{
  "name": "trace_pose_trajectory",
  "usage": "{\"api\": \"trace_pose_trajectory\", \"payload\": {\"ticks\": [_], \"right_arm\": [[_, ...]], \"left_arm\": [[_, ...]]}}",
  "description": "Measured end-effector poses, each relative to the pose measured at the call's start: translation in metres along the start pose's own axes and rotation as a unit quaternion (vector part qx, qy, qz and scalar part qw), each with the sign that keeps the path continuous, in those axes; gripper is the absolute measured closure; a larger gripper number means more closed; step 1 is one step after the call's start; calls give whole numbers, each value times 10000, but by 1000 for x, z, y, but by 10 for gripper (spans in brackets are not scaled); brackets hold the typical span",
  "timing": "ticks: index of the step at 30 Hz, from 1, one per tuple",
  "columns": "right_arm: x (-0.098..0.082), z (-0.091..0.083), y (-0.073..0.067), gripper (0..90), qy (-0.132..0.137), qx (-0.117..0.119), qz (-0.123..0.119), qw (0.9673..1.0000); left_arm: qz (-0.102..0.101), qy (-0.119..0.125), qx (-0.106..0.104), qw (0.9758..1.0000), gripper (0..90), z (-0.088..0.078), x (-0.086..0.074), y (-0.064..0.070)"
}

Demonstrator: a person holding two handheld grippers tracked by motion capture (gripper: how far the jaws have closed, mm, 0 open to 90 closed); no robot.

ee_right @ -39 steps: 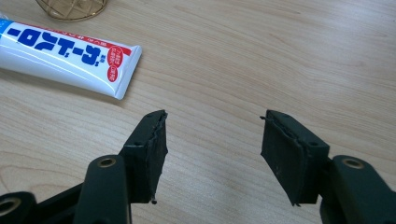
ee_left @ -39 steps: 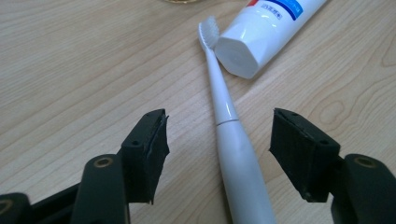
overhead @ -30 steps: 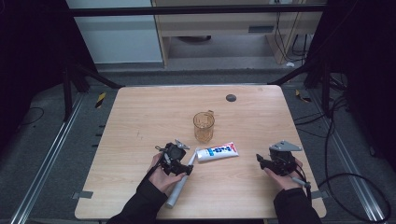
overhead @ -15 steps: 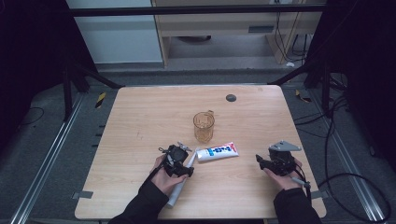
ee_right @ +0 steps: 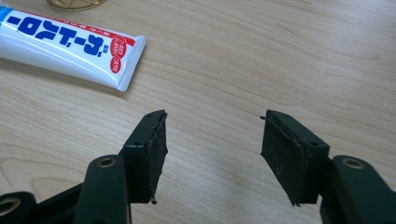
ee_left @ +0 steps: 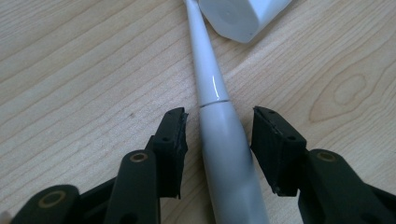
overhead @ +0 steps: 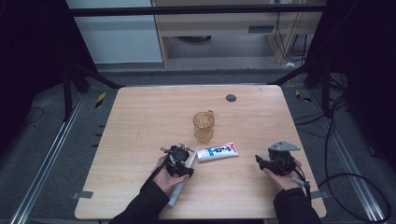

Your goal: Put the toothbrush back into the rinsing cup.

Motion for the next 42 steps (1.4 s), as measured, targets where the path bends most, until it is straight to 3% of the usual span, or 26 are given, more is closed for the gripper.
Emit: {"api": "trace_pose_trajectory", "payload": {"ticks": [14,17,25,42], "right_arm": [[0,0,0,403,0,1,19,10000],[0,0,0,404,0,-9,42,10000],[0,0,0,404,0,2,21,10000],[0,0,0,405,-30,21,53,10000]], "left_arm": [[-101,-34,94,9999,662,-1,0,-1],[-254,-21,60,9997,668,-1,0,-3],[-251,-9,133,9996,676,-1,-1,-2],[-344,145,-54,9993,681,-10,0,-7]]}}
Point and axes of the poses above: each handheld gripper's, and its own axes: z roughly forward along the jaws, x roughly out of its top, y roughly to its right, the point moved 6 cm from there along z, roughly forward along the jaws, and after that the axes turned 8 degrees about y, right-handed, at the moved point
